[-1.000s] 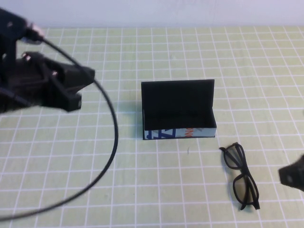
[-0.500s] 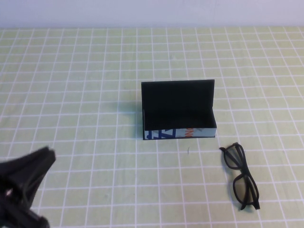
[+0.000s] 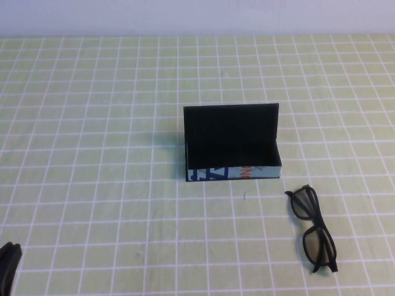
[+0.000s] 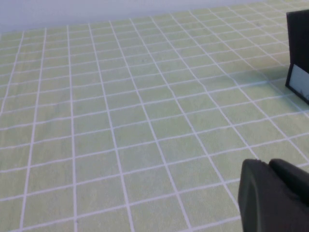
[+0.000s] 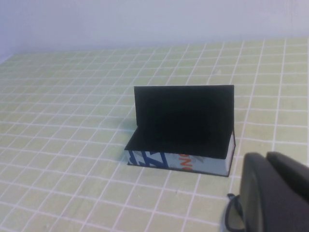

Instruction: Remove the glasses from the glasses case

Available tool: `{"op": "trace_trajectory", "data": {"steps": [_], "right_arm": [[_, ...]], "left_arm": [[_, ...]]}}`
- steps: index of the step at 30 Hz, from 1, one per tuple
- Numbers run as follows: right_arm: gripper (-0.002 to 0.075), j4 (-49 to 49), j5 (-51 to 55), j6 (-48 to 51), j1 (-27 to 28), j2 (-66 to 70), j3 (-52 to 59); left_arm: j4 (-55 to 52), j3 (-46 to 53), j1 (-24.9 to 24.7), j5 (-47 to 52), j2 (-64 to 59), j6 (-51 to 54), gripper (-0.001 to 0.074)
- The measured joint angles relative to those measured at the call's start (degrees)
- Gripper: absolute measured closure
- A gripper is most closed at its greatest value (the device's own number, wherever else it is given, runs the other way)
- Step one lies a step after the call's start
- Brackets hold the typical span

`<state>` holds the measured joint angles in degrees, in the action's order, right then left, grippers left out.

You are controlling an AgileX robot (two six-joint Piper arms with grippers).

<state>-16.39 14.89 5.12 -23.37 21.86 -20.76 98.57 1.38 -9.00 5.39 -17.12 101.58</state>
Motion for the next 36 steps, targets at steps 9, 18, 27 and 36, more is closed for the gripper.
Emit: {"op": "trace_trajectory", "data": {"steps": [9,18,27,36], "right_arm": [[0.0743,-0.11,-1.13,0.00,0.00,0.00,0.08],[0.0743,-0.21,-1.26,0.00,0.00,0.00,0.08],[0.0743,10.62,-2.32,0.00,5.36,-2.64,2.03],[0.0743,10.20,-10.53,0.00,18.21,-16.71,18.74]], "left_arm": [[0.23,0.09,0.00,-0.55,0.09,0.00,0.0739],[0.26,0.09,0.00,-0.55,0.09,0.38,0.0739],[0.26,0.09,0.00,-0.55,0.09,0.38,0.0739],[0.26,0.09,0.00,-0.55,0.09,0.38,0.0739]]}}
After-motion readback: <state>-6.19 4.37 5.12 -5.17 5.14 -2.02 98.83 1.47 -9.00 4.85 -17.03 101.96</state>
